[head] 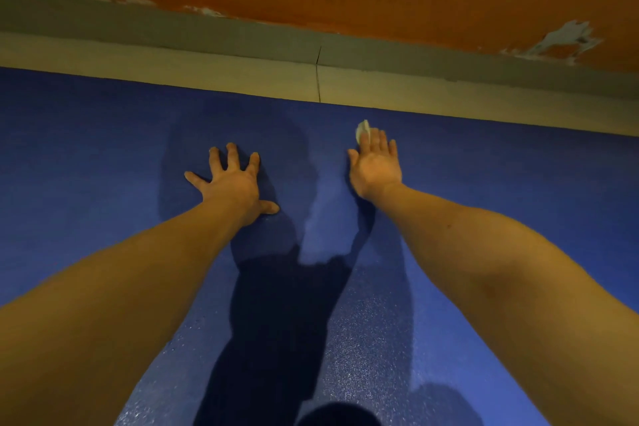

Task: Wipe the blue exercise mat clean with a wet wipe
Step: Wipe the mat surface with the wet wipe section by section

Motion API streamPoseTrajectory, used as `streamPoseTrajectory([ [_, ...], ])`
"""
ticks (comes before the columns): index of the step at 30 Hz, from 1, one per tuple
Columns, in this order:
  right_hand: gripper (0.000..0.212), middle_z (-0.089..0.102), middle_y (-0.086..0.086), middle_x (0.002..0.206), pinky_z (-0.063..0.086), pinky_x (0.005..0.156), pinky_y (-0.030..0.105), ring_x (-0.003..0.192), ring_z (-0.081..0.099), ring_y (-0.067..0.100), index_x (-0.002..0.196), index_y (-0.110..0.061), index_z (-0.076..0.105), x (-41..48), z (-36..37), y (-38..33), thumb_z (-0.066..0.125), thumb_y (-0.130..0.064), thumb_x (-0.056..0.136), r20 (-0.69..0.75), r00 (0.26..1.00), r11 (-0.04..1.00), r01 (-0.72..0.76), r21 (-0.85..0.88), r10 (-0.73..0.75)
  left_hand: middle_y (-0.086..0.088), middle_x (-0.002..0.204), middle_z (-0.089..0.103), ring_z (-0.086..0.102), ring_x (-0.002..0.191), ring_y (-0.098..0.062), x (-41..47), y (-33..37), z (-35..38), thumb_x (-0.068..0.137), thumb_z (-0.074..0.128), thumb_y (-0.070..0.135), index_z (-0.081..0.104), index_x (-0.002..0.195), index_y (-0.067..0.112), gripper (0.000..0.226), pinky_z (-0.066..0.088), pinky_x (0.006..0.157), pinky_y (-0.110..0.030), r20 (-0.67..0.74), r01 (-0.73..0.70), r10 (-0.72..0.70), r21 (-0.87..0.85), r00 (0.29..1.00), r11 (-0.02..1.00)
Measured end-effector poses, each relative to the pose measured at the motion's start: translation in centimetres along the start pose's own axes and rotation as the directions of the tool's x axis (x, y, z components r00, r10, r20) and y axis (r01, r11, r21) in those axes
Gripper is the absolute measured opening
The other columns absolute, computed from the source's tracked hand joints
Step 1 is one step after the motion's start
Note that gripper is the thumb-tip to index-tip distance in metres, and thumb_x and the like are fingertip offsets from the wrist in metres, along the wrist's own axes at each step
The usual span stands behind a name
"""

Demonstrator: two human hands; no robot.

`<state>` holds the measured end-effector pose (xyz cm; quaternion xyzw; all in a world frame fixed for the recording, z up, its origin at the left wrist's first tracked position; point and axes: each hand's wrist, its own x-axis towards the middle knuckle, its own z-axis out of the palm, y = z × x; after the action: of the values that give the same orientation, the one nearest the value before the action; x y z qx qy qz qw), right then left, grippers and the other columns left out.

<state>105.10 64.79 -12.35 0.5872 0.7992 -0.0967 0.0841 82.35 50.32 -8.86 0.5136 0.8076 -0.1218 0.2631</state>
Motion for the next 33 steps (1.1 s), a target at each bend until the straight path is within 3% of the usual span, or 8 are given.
streamPoseTrajectory([
  [4,0.068,-0.001,0.013,0.17,-0.002,0.127,0.044,0.157,-0.003,0.03,0.162,-0.004,-0.004,-1.0,0.1,-3.3,0.021,-0.041,0.11,0.005,0.995,0.99,-0.099,0.101,0.099,-0.004,0.164,-0.021,-0.02,0.15,-0.038,0.1,0.3,-0.2,0.076,0.066,0.074,-0.01,0.158,0.037,0.118,0.007,0.111,-0.078,0.008,0.008,-0.008,0.002,1.0,1.0],
  [9,0.069,0.003,0.012,0.17,0.0,0.128,0.044,0.157,-0.001,0.031,0.162,-0.003,-0.001,-4.9,1.8,-11.0,0.03,-0.035,0.11,-0.038,0.989,0.978,0.148,0.146,-0.144,-0.003,0.164,-0.022,-0.02,0.15,-0.038,0.2,0.0,0.1,0.075,0.065,0.076,-0.01,0.158,0.039,0.118,0.006,0.111,-0.078,-0.001,0.007,-0.007,-0.013,1.0,1.0],
  [14,0.066,0.01,0.006,0.17,-0.001,0.128,0.043,0.158,0.003,0.024,0.164,-0.015,-0.001,-5.0,1.4,-8.0,0.031,-0.036,0.109,-0.041,0.954,0.95,0.3,0.084,-0.297,0.001,0.165,-0.02,-0.019,0.151,-0.034,-0.2,-0.9,1.0,0.075,0.058,0.081,-0.008,0.158,0.041,0.113,0.004,0.113,-0.075,-0.049,-0.032,0.031,-0.03,0.998,0.999],
  [16,0.067,0.014,0.006,0.169,-0.001,0.128,0.045,0.157,0.006,0.024,0.164,-0.018,-0.002,-4.7,1.0,-4.5,0.032,-0.036,0.109,-0.043,0.978,0.974,0.206,0.09,-0.203,0.002,0.166,-0.018,-0.018,0.151,-0.034,-0.7,-1.5,1.3,0.078,0.054,0.082,-0.004,0.158,0.04,0.108,0.003,0.115,-0.072,-0.07,-0.062,0.059,-0.031,0.996,0.998],
  [20,0.069,-0.006,0.01,0.171,-0.01,0.126,0.048,0.157,-0.012,0.026,0.161,-0.012,-0.013,-4.7,0.4,-0.2,0.014,-0.046,0.108,0.065,0.997,0.996,-0.043,-0.073,0.048,0.0,0.167,-0.015,-0.014,0.152,-0.034,-1.8,-2.4,1.3,0.086,0.051,0.076,0.0,0.159,0.037,0.097,0.006,0.119,-0.066,-0.068,-0.095,0.095,-0.003,0.993,0.995],
  [23,0.071,-0.007,0.012,0.171,-0.005,0.127,0.045,0.157,-0.01,0.029,0.161,-0.004,-0.008,-4.7,0.5,-2.6,0.016,-0.045,0.109,0.068,0.991,0.992,-0.117,0.045,0.114,-0.002,0.167,-0.013,-0.009,0.152,-0.035,-2.4,-2.8,1.5,0.089,0.05,0.073,0.002,0.16,0.035,0.094,0.008,0.121,-0.061,-0.072,-0.112,0.113,0.022,0.991,0.994],
  [28,0.073,-0.001,0.013,0.17,-0.003,0.128,0.042,0.157,-0.006,0.031,0.161,-0.005,-0.005,-8.0,2.5,-9.2,0.031,-0.039,0.109,-0.019,0.998,0.976,0.056,0.212,-0.053,-0.005,0.167,-0.01,-0.004,0.152,-0.035,-2.9,-2.8,1.9,0.091,0.047,0.071,0.002,0.16,0.033,0.091,0.009,0.122,-0.058,-0.087,-0.101,0.106,0.06,0.991,0.993],
  [33,0.072,0.0,0.006,0.171,-0.007,0.127,0.039,0.158,-0.006,0.025,0.163,-0.014,-0.007,-9.2,2.8,-8.5,0.03,-0.045,0.109,-0.024,0.976,0.966,0.217,0.14,-0.216,-0.007,0.167,-0.005,0.0,0.151,-0.035,-3.5,-2.6,2.3,0.094,0.046,0.068,0.006,0.161,0.03,0.086,0.012,0.123,-0.055,-0.12,-0.094,0.101,0.068,0.988,0.993],
])
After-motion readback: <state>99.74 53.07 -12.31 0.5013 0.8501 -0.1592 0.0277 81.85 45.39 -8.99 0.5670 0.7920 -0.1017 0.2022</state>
